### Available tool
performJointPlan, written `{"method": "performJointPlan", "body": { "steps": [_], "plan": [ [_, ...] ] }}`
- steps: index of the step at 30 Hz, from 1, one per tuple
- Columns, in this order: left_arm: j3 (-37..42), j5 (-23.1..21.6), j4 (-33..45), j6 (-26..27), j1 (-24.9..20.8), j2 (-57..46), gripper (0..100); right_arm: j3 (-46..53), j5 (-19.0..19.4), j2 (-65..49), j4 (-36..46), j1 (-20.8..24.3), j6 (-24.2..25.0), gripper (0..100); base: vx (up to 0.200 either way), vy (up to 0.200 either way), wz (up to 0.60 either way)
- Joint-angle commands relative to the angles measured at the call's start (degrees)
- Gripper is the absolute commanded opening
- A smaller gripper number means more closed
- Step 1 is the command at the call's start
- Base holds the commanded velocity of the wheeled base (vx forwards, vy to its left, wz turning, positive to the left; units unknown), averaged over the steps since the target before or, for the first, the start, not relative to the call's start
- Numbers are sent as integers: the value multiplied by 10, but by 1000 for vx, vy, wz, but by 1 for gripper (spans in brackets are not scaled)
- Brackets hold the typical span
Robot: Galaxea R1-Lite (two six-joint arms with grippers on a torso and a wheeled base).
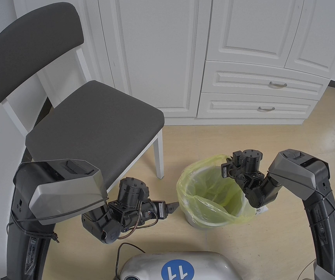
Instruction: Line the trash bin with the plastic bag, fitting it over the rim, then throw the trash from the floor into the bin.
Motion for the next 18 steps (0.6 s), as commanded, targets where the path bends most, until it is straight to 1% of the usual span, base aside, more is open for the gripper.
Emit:
{"method": "performJointPlan", "body": {
  "steps": [1, 3, 4, 14, 17, 18],
  "plan": [
    [-1, 0, 0, 0, 0, 4, 100, -4, -1, 5, 2, -3, 0, 0, 0, 0, 0],
    [-1, 0, 0, 0, 0, 4, 100, 1, -1, 2, 4, -3, -1, 0, 0, 0, 0],
    [-1, 0, 0, 0, 0, 4, 100, 2, -1, 2, 4, -3, -1, 100, 0, 0, 0],
    [-1, 0, 0, 1, -1, 4, 100, 52, 8, -36, 9, -6, -3, 100, 0, 0, 0],
    [1, 0, 0, 8, -1, 4, 100, 71, 19, -55, 18, -8, -3, 100, 0, 0, 0],
    [3, 0, -5, 20, -1, 5, 100, 92, 29, -74, 25, -8, -3, 100, 0, 0, 0]
  ]
}}
